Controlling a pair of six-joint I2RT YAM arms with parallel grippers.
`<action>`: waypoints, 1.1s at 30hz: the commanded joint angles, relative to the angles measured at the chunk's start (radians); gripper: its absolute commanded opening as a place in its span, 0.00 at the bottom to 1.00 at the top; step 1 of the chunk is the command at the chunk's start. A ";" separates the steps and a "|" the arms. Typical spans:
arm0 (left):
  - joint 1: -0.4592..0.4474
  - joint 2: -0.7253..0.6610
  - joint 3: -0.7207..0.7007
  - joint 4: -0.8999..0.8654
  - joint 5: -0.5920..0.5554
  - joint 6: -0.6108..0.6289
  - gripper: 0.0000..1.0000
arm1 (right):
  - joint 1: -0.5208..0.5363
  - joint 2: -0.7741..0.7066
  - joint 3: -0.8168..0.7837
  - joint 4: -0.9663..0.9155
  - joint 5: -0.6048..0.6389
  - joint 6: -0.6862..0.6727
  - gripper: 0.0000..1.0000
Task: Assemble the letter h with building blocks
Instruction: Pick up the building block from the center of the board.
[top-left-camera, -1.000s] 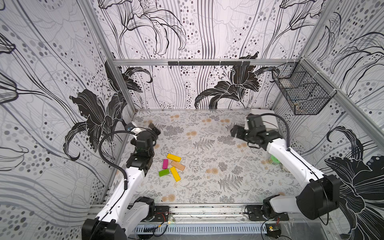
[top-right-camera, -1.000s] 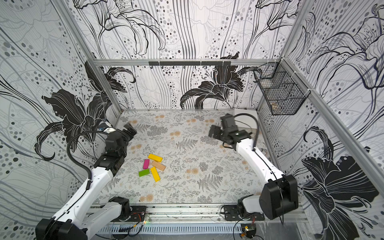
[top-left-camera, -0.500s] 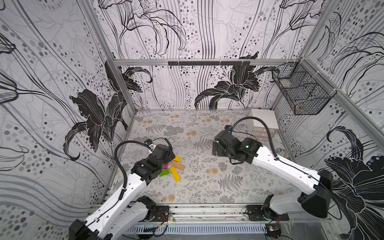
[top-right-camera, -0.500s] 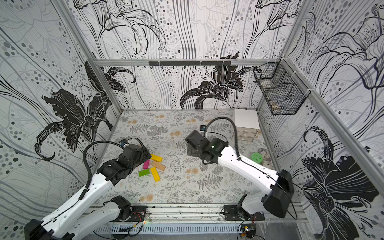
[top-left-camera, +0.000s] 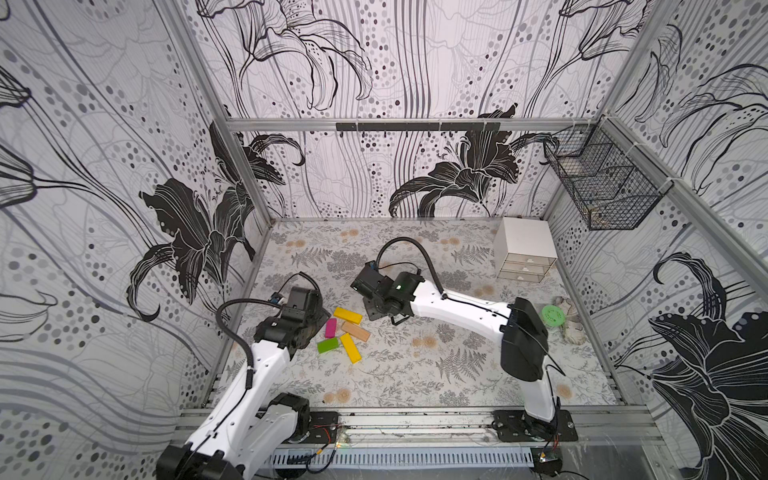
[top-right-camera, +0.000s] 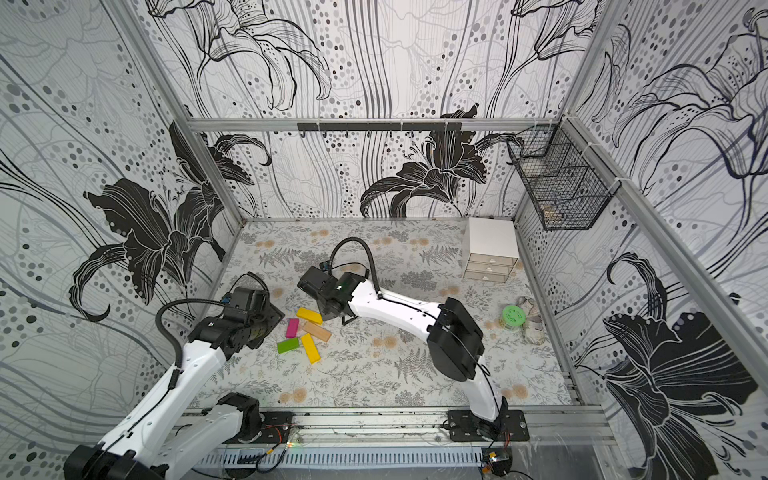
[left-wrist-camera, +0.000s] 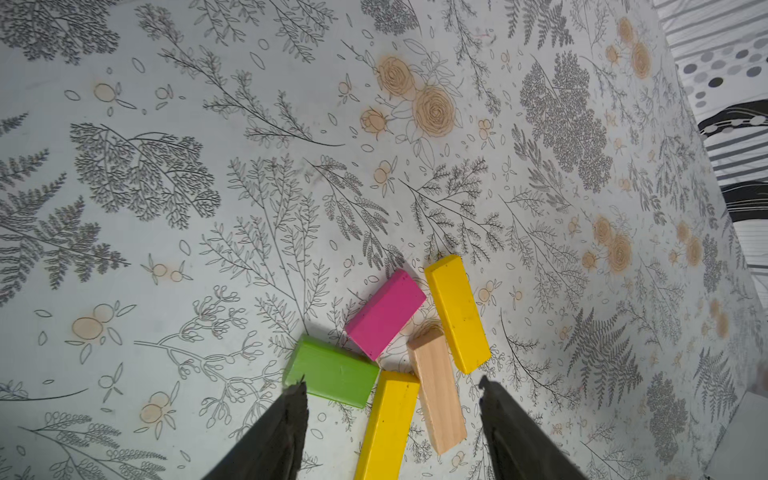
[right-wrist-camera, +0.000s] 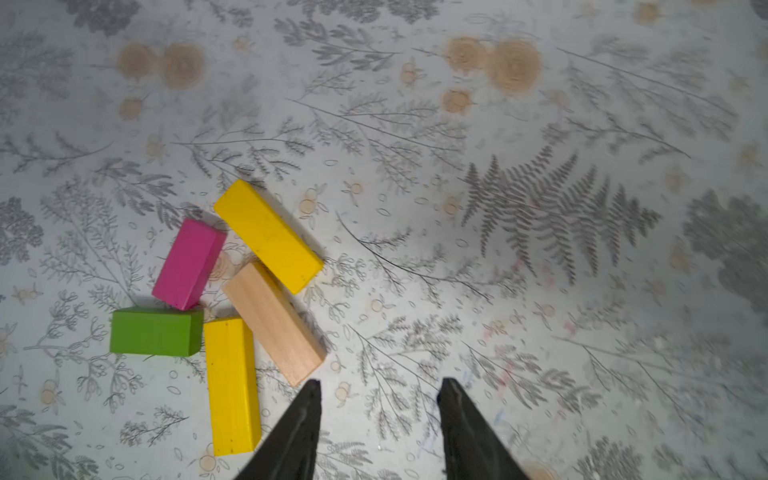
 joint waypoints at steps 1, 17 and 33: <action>0.035 -0.051 -0.041 -0.049 0.051 -0.073 0.63 | -0.004 0.136 0.187 -0.089 -0.110 -0.133 0.50; 0.060 -0.110 -0.082 -0.083 0.074 -0.079 0.57 | -0.007 0.515 0.644 -0.273 -0.156 -0.261 0.71; 0.060 -0.094 -0.106 -0.047 0.097 -0.042 0.52 | -0.036 0.599 0.635 -0.222 -0.176 -0.240 0.53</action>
